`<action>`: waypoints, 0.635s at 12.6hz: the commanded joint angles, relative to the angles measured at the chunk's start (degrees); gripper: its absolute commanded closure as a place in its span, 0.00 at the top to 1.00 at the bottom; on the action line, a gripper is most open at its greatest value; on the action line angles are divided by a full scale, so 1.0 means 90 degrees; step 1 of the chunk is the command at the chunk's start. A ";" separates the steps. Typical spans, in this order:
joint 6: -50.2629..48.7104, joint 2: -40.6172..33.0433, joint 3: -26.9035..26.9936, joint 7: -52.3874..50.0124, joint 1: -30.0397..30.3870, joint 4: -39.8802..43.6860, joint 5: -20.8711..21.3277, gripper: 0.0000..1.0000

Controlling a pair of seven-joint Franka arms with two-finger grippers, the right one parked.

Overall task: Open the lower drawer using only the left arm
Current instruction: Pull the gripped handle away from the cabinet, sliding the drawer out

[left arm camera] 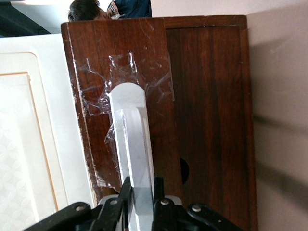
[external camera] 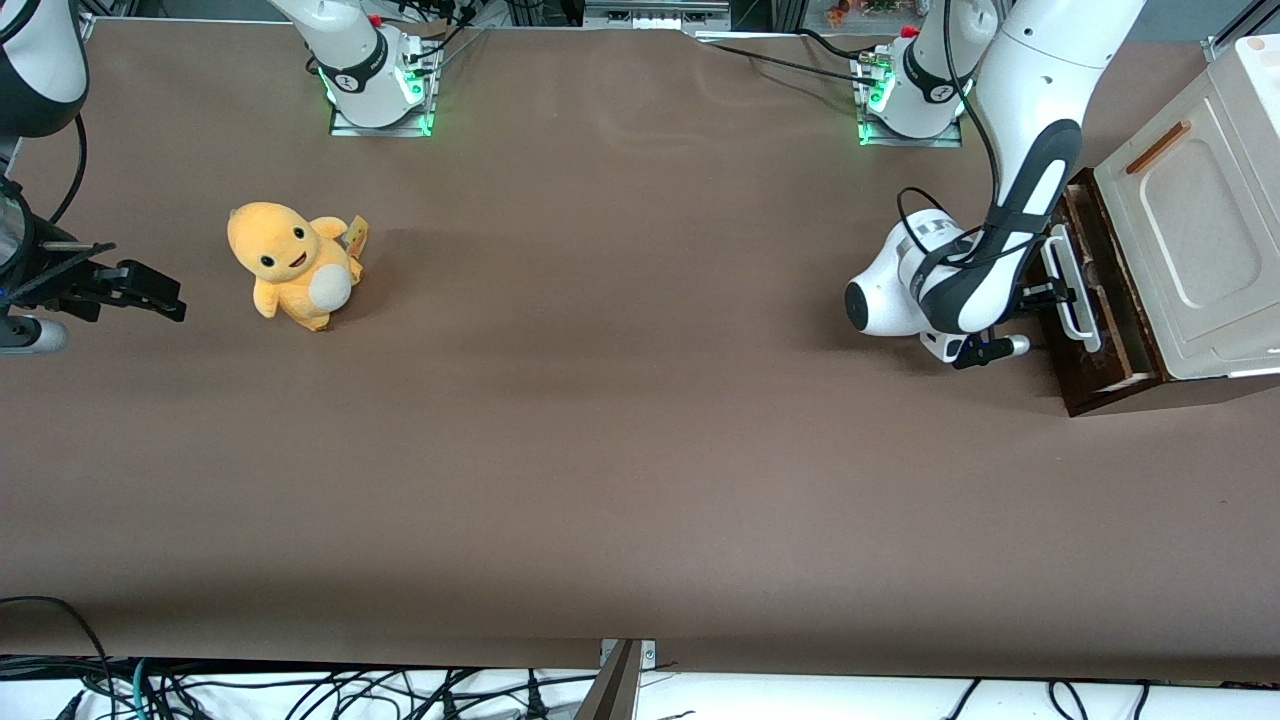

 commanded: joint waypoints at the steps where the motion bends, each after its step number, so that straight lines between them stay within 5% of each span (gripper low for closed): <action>1: -0.0321 -0.0114 -0.0189 0.0075 -0.0079 0.0107 -0.0354 0.21; 8: -0.0331 -0.0133 -0.0219 0.0046 -0.0167 0.0107 -0.0482 0.21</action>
